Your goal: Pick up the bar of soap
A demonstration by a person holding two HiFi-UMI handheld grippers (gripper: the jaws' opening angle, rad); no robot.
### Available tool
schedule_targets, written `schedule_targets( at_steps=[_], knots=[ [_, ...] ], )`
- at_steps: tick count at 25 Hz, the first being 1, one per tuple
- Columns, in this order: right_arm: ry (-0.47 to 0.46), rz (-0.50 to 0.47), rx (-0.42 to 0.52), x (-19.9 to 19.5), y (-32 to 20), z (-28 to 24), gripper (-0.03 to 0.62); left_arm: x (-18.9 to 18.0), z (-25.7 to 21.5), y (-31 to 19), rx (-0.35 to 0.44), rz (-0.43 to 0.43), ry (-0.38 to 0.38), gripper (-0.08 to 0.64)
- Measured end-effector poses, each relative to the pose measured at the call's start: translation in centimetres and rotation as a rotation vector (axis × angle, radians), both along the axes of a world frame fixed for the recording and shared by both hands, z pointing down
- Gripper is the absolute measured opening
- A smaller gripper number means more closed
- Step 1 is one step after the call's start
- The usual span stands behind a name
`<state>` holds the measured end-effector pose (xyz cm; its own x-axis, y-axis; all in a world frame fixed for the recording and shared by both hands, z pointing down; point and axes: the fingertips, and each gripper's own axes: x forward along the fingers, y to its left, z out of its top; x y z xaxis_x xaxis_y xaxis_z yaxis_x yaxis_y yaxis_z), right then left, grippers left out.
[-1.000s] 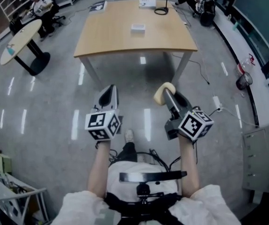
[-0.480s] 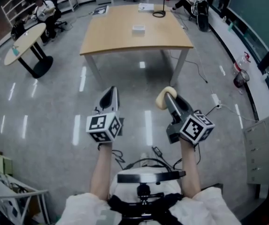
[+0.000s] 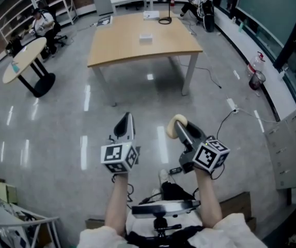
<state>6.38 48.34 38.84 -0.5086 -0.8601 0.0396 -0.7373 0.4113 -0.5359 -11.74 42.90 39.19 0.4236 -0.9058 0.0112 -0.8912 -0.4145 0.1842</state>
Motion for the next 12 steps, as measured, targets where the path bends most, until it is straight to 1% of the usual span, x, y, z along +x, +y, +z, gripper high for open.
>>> schedule_targets(
  at_steps=[2,6,10,12],
  knots=[
    [0.007,-0.001,0.004,0.0,1.2,0.1,0.13,0.3,0.2,1.2,-0.003,0.007,-0.006,0.005],
    [-0.014,0.009,0.002,0.2,3.0,-0.5,0.13,0.1,0.0,3.3,0.01,-0.003,0.0,0.005],
    [0.007,0.012,0.022,0.7,3.3,-1.5,0.13,-0.3,-0.3,4.2,0.012,-0.03,0.016,0.005],
    [0.006,0.013,0.033,1.0,3.5,-1.9,0.13,0.0,-0.1,4.6,0.016,-0.031,0.005,0.005]
  ],
)
